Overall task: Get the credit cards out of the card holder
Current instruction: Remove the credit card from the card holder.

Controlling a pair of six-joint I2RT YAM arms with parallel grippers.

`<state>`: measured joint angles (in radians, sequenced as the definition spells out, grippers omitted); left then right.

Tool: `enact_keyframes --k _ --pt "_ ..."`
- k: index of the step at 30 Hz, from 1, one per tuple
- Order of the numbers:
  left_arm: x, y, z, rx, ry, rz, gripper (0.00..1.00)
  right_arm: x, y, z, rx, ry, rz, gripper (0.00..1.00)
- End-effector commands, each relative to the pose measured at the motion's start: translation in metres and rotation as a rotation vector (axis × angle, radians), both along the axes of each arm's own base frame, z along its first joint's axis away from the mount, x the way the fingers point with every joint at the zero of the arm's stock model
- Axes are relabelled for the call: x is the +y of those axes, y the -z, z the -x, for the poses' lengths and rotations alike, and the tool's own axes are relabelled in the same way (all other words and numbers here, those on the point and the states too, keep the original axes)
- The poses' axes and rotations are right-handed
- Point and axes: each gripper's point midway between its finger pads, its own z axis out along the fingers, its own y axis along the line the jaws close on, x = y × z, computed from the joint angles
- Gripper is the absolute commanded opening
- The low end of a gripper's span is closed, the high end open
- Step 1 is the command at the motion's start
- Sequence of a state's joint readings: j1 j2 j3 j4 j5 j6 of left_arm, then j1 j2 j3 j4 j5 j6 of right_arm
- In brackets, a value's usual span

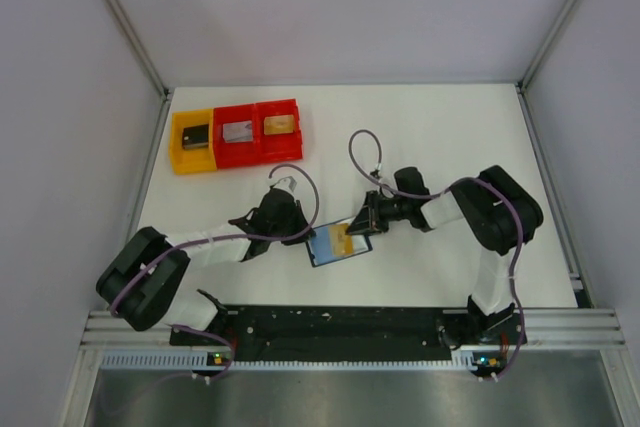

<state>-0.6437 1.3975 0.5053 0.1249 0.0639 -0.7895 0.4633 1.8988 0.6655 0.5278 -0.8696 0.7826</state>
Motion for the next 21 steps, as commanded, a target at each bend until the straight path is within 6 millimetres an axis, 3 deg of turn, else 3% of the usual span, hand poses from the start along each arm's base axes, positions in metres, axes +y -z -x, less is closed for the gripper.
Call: enact_keyframes --k 1,11,15,21 --pt "0.014 0.014 0.011 0.033 0.019 -0.069 0.0 0.009 -0.007 -0.008 -0.048 -0.059 0.001 0.15" --pt "0.011 0.014 0.011 0.031 0.035 -0.058 0.0 0.022 0.0 -0.011 -0.036 -0.121 0.041 0.18" --pt "0.011 0.013 0.011 0.03 0.032 -0.059 0.0 0.018 0.004 -0.009 -0.038 -0.144 0.081 0.0" --pt "0.012 0.003 0.008 0.006 0.014 -0.044 0.0 -0.002 -0.013 -0.017 -0.086 -0.062 0.084 0.0"
